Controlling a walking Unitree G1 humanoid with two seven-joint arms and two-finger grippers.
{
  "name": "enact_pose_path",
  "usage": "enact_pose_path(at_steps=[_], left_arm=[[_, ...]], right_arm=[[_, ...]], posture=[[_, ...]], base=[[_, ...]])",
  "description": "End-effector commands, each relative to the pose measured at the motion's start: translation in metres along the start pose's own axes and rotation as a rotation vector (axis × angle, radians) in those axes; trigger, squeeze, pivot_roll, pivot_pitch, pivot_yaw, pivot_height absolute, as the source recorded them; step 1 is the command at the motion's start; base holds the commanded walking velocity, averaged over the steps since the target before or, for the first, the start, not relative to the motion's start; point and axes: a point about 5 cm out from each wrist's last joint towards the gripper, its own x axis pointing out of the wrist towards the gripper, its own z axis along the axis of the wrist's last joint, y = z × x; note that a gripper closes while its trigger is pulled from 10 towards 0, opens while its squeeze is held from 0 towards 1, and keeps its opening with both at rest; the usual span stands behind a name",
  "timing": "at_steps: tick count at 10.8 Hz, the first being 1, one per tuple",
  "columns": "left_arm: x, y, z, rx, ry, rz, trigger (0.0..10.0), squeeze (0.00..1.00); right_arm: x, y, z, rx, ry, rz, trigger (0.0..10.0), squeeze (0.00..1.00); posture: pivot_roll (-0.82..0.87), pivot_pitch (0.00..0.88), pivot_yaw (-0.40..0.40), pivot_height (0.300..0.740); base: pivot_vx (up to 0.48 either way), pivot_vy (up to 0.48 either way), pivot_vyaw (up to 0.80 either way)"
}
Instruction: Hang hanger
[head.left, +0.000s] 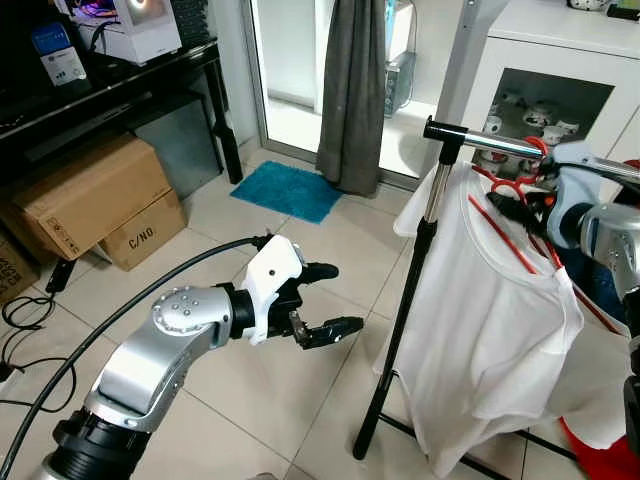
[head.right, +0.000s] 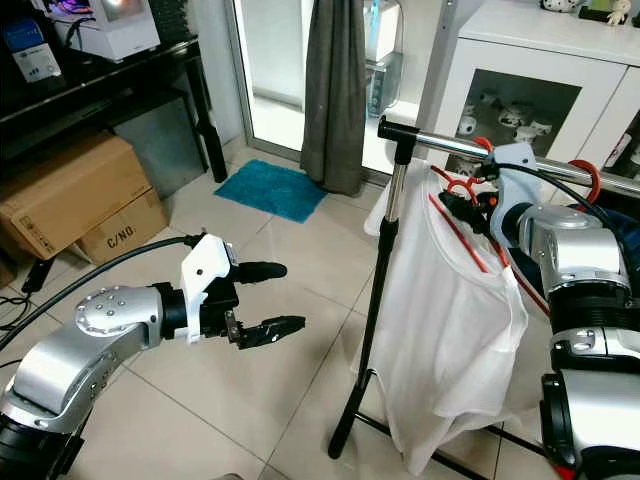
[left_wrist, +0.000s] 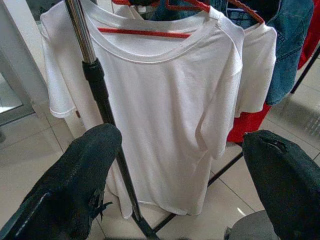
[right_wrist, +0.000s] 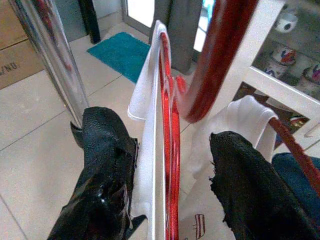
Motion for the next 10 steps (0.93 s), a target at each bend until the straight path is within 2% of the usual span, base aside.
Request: enact_pose_path(at_steps=[1,10], left_arm=[[0.0012,0.0003,0.0038,0.015,-0.006,-0.014,10.0,0.73],[0.0056,0.0006,0.0048,0.019,-0.012,-0.026,10.0,0.73]], right_arm=[[-0.0032,-0.0039,0.0124,-0.02,-0.027,0.006,0.0,0.0],[-0.0037,-0.0079,0.0117,-0.009,-0.009,0.056,0.0,0.0]], posture=[[-0.16,0.0,0.051,0.719],[-0.17,0.0,0.052,0.719]], base=[[0.0,0.0,0.0],[0.0,0.0,0.0]])
